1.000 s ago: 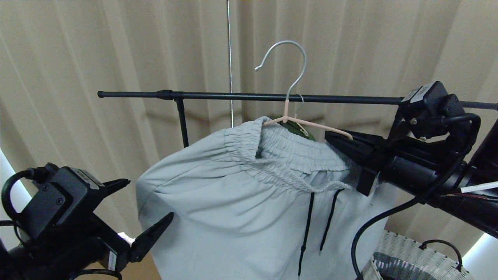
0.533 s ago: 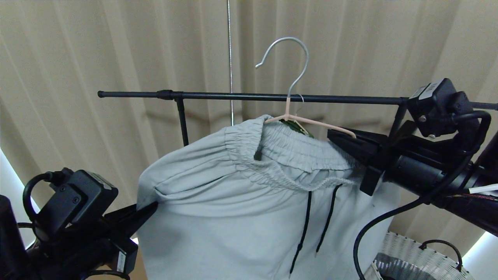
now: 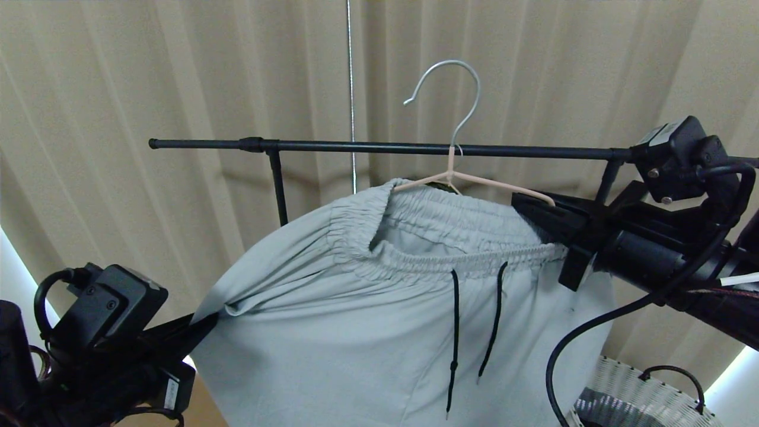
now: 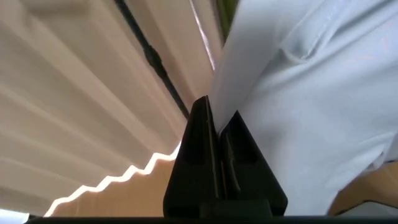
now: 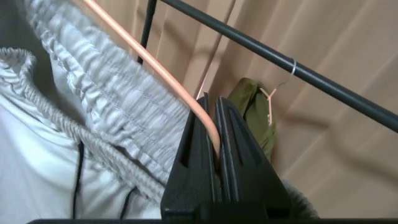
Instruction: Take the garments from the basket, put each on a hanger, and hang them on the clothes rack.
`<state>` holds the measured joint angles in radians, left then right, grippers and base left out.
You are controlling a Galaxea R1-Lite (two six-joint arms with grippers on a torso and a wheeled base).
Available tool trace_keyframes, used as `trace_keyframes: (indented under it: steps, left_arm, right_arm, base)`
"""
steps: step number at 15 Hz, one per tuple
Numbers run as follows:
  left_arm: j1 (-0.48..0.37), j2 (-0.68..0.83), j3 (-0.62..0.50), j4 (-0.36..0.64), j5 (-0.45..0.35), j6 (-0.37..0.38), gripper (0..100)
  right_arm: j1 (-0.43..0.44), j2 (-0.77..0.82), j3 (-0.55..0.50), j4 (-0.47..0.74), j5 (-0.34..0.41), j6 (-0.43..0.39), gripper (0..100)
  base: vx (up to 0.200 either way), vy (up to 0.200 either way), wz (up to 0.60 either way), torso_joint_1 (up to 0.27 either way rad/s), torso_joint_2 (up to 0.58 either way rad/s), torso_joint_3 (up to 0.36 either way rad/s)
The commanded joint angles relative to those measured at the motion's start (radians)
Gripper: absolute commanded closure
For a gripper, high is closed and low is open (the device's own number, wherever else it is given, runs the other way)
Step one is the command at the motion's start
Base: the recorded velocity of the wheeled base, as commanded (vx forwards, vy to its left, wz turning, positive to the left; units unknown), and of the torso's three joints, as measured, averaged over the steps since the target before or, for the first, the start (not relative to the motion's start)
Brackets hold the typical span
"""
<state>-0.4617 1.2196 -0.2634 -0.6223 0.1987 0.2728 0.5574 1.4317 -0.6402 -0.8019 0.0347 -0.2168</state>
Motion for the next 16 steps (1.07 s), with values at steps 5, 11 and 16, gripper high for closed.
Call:
trace_keyframes:
  steps: [5,11,16]
  left_arm:
    - [0.098,0.003,0.012,0.001,0.002,0.082,100]
    - [0.089,-0.005,-0.005,-0.005,-0.001,0.077,0]
    - [0.094,-0.169,0.058,-0.109,0.001,0.075,0]
  right_arm:
    - [-0.017,0.001,-0.004,0.000,0.001,0.001,100]
    - [-0.017,0.006,0.002,0.003,-0.002,0.001,100]
    - [-0.091,-0.034,0.113,0.018,-0.016,-0.003,100]
  base:
    - [0.000,0.000,0.00,0.000,0.00,0.000]
    - [0.000,0.000,0.00,0.000,0.00,0.000]
    - [0.000,0.000,0.00,0.000,0.00,0.000]
